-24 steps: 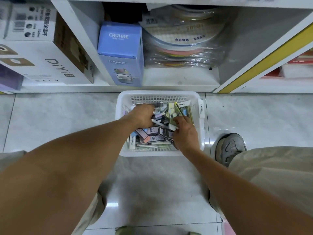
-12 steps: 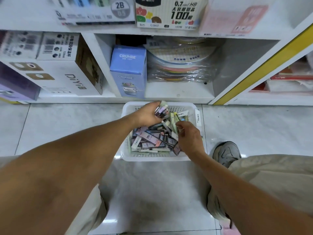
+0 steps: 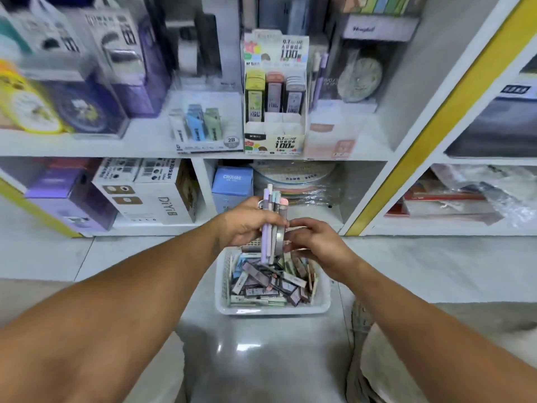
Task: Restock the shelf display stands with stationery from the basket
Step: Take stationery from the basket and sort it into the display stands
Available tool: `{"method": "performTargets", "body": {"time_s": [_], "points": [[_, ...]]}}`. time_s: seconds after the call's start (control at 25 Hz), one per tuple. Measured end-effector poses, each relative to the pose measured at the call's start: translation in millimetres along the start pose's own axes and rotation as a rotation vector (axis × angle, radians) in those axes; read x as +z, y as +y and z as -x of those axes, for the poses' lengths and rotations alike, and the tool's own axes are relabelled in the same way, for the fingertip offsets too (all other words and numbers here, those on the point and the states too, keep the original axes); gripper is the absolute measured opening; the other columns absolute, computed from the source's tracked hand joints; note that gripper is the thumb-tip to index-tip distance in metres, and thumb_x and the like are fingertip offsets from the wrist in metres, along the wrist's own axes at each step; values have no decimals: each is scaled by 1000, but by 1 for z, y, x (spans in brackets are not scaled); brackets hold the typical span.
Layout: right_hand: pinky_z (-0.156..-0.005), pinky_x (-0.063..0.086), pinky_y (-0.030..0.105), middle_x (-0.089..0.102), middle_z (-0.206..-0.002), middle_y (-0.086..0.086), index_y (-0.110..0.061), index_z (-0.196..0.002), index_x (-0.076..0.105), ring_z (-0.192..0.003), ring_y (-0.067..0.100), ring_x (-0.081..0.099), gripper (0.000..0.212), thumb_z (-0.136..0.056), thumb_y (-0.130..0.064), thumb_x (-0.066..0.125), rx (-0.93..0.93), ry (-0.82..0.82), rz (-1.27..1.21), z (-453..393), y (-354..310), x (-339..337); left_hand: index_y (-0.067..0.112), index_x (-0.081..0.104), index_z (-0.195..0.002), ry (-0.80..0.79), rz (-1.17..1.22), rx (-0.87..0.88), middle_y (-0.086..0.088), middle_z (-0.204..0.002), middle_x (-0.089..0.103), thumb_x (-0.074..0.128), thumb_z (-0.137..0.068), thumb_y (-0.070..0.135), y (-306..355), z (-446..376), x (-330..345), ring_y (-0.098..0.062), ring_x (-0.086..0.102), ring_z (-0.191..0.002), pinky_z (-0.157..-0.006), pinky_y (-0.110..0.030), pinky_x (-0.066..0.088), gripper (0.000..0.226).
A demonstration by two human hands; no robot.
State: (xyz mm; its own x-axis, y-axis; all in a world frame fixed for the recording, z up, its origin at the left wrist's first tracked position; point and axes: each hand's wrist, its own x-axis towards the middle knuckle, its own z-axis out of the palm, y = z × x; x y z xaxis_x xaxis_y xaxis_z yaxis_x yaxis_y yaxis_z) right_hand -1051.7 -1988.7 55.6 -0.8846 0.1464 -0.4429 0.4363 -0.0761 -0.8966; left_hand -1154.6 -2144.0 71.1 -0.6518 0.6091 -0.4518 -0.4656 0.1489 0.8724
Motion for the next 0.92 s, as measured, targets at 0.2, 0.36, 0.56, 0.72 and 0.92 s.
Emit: {"method": "performTargets", "body": {"time_s": [0.2,0.36,0.56,0.72,0.92], "points": [[-56,47,22,72,-81,4,-15,-103,73,-67,13,64,14,-91,-23,70,-244,22,60,35,-85,-2,3,76,-93,-66,39,48,-20,-92,74,62,-81,-15,62,43,25,-28,73,-84,-72,-32,59,26],[-49,45,20,68,-66,4,-4,-85,75,-53,10,58,12,-85,-17,78,-363,117,160,49,-147,0,-2,68,-110,-23,30,61,-25,-106,71,65,-82,-11,115,76,37,-32,70,-98,-89,-40,57,30],[-47,48,23,65,-63,10,2,-87,72,-49,13,57,9,-86,-7,73,-421,194,290,43,-200,14,-9,65,-108,96,137,87,-23,-92,71,60,-84,-12,156,92,39,-27,71,-77,-77,-34,61,24],[-44,46,23,64,-59,6,-5,-84,69,-46,13,57,2,-85,-6,71,-463,293,289,21,-232,19,-1,65,-97,202,258,126,-14,-76,65,55,-88,-10,180,81,27,-20,65,-62,-65,-32,58,17],[-40,40,22,61,-59,8,-7,-82,60,-40,12,52,9,-81,-3,68,-556,389,234,-4,-248,4,2,56,-84,287,380,133,-17,-69,63,49,-90,-13,187,62,1,-25,67,-63,-55,-36,60,18]]}}
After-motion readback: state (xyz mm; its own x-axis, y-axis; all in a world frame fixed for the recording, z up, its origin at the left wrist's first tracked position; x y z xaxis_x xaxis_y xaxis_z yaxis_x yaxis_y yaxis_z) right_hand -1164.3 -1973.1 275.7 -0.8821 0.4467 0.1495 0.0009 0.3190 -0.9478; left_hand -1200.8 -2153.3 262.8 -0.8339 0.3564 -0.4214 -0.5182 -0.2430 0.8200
